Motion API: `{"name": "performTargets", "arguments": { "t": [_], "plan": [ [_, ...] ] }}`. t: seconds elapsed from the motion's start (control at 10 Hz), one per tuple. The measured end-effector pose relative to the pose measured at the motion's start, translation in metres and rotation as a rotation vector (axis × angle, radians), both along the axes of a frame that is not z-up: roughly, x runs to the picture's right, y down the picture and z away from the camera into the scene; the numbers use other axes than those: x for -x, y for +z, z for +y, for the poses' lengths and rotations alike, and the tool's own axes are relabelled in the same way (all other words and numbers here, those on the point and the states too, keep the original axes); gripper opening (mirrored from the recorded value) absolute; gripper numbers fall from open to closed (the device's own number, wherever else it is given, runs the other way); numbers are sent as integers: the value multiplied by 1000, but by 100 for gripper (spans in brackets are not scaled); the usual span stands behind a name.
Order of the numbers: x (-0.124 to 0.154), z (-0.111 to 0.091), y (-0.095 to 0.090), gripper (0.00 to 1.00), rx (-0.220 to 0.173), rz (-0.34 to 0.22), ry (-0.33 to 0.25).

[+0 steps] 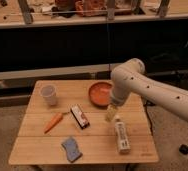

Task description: Move the arm in a circular motion

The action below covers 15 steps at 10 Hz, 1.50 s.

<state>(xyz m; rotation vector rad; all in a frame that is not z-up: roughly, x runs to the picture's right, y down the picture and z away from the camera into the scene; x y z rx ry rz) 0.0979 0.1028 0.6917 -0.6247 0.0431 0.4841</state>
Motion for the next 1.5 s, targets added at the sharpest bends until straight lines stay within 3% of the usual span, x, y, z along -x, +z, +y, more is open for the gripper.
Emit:
{"name": "performTargets", "arguments": {
  "t": [0.3, 0.4, 0.5, 0.6, 0.8, 1.0, 1.1, 1.5],
  "plan": [
    [39, 20, -28, 80, -5, 17, 5],
    [40, 20, -28, 80, -5, 16, 4],
    [67, 12, -26, 80, -9, -40, -20],
    [59, 0, -16, 80, -16, -47, -28],
    [31, -33, 8, 80, -32, -61, -52],
    [-13, -57, 24, 80, -41, -64, -90],
    [-43, -79, 38, 80, -48, -65, -124],
    [-114, -130, 80, 80, -30, -60, -191]
  ]
}}
